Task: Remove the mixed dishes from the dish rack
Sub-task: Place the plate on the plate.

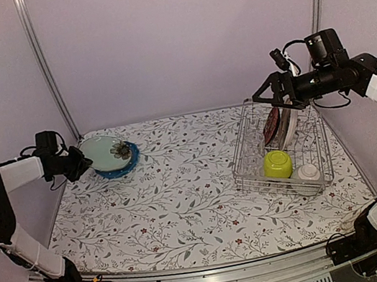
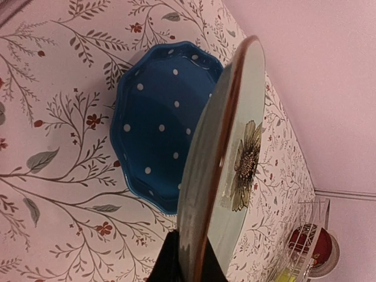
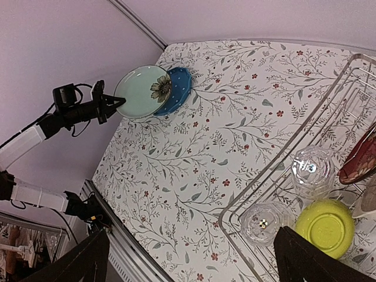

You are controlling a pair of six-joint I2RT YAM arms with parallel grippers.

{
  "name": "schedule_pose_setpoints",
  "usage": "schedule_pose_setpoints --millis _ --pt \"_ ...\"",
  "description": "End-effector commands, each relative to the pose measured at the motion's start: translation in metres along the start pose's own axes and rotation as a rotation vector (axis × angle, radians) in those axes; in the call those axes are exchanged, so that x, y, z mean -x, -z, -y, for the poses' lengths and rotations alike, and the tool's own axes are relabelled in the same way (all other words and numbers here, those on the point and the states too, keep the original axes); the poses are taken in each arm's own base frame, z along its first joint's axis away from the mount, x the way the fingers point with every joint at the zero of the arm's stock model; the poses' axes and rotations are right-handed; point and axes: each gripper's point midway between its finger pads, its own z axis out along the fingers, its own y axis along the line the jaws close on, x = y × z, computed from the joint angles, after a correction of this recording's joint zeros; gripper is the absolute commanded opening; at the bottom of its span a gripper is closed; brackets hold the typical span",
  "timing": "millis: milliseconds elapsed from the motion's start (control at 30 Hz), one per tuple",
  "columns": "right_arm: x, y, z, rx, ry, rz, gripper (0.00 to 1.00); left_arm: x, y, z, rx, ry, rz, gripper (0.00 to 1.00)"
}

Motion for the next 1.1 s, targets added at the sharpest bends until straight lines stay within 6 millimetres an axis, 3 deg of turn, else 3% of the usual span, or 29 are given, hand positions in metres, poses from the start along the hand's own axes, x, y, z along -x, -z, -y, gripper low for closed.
schedule_pose_setpoints --millis 0,600,800,1067 --pt "-0.003 0.003 0.003 -0.012 0.010 -0.003 0.99 0.014 0.002 0.018 -0.089 -0.025 0.037 0.00" --pt "-0.006 -0.001 0.005 -0.010 0.014 -0.018 0.99 0.011 -0.013 0.010 -0.089 -0.006 0.004 0.00" --pt "-0.005 -0.004 0.006 -0.007 0.009 -0.024 0.99 0.011 -0.029 0.013 -0.124 0.034 -0.030 0.00" --pt "-0.006 -0.007 0.006 -0.004 0.005 -0.031 0.99 0.025 -0.044 0.021 -0.171 0.048 -0.016 0.00"
